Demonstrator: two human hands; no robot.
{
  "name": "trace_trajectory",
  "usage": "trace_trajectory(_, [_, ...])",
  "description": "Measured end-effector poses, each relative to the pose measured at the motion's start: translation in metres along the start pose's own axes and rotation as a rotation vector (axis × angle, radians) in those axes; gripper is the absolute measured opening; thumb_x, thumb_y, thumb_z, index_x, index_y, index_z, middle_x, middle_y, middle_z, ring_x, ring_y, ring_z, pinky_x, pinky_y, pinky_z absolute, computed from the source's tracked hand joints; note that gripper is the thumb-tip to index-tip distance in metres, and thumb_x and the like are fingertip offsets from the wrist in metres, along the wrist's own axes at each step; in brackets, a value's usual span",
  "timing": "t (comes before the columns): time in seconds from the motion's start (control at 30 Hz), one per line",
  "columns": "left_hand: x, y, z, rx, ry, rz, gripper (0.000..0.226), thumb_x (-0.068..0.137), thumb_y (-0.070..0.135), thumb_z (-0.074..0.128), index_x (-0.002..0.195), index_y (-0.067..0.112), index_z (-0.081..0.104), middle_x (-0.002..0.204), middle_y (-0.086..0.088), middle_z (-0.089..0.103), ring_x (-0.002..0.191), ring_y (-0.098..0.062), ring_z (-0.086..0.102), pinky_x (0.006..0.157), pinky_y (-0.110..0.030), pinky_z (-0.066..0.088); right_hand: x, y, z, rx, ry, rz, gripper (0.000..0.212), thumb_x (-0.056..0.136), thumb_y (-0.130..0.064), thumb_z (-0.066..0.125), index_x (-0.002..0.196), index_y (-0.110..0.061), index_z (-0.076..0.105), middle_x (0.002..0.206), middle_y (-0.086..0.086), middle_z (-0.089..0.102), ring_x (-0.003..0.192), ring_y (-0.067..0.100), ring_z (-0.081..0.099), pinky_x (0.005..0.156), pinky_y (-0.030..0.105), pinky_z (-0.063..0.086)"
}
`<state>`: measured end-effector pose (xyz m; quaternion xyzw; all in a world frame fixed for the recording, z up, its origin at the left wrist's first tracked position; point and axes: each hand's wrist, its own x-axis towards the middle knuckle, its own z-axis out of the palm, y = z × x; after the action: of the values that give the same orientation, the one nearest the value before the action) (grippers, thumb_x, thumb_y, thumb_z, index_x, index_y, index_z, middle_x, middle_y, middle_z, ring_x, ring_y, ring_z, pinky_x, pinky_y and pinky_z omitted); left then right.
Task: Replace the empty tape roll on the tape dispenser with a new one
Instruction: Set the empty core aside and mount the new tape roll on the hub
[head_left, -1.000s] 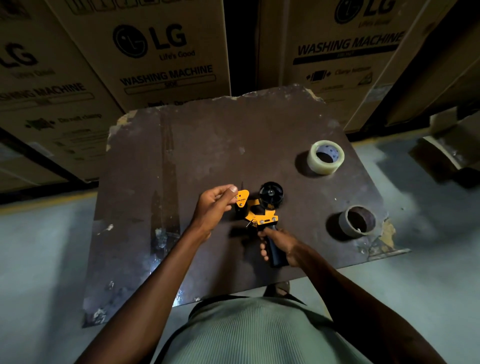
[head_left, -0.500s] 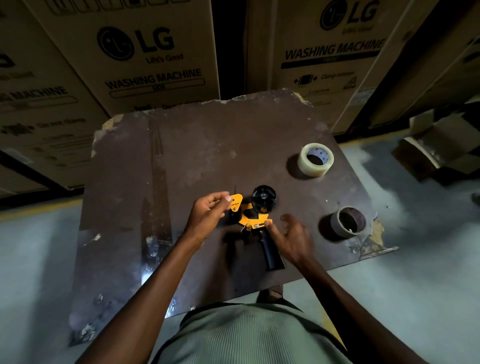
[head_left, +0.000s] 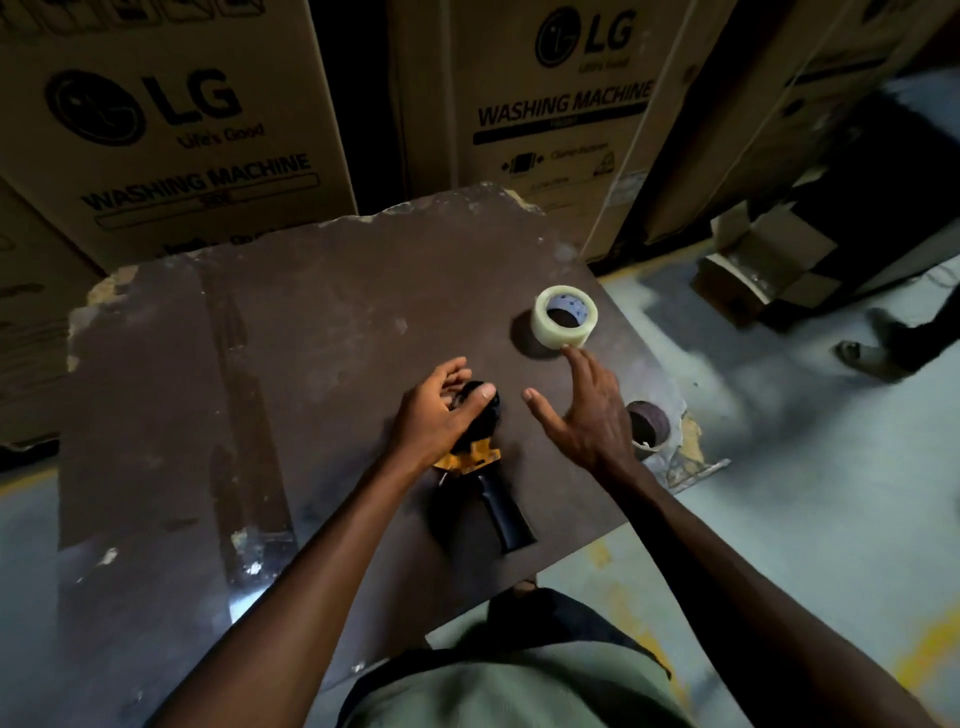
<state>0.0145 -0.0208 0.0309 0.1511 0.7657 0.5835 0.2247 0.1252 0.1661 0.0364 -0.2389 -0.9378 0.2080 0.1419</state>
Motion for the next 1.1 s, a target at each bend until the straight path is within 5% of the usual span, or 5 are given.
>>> trace_trajectory(0.1, [0.019,0.007,0.032,0.037,-0.014,0.032,0.072,0.077,0.049,0.073,0.139,0.017,0.052,0.132,-0.003,0.063,0.119,-0.010,0.060,0.105,-0.033,0.048,0.022,0.021,-0.012,-0.037,-0.033,-0.011,0.082,0.089,-0.065,0.058,0.149,-0.012,0.040,0.152,0.015,0.048,0.138,0.033,0.046,0.110,0.043,0.040])
trace_trajectory(0.23, [0.042,0.012,0.073,0.076,-0.036,0.000,0.087,0.068,0.068,0.066,0.141,0.024,0.049,0.138,0.002,0.060,0.123,-0.008,0.057,0.106,-0.030,0.046,0.059,0.051,-0.019,-0.035,-0.093,-0.042,0.082,0.088,-0.061,0.064,0.151,-0.016,0.038,0.157,0.015,0.042,0.142,0.033,0.042,0.109,0.044,0.042])
trace_trajectory(0.5, [0.102,0.015,0.130,0.123,0.061,-0.113,0.086,0.072,0.059,0.070,0.144,0.019,0.047,0.142,-0.004,0.058,0.127,-0.015,0.056,0.109,-0.037,0.045,0.153,0.100,-0.015,-0.057,-0.202,-0.247,0.087,0.078,-0.057,0.075,0.144,-0.009,0.044,0.141,0.015,0.054,0.130,0.036,0.051,0.105,0.047,0.046])
trace_trajectory(0.8, [0.131,0.014,0.152,0.153,0.119,-0.245,0.073,0.084,0.045,0.073,0.145,0.015,0.046,0.142,-0.007,0.057,0.125,-0.017,0.057,0.109,-0.040,0.046,0.213,0.122,0.028,-0.053,-0.576,-0.141,0.128,0.066,-0.059,0.085,0.162,-0.023,0.009,0.168,0.019,0.010,0.154,0.041,0.017,0.119,0.055,0.032])
trace_trajectory(1.1, [0.128,0.018,0.126,0.112,0.178,-0.237,0.066,0.087,0.036,0.073,0.143,0.012,0.047,0.142,-0.010,0.057,0.127,-0.020,0.056,0.109,-0.042,0.046,0.217,0.122,0.036,0.130,-0.637,-0.049,0.125,0.063,-0.058,0.088,0.160,-0.022,0.018,0.158,0.017,0.033,0.144,0.039,0.037,0.115,0.051,0.039])
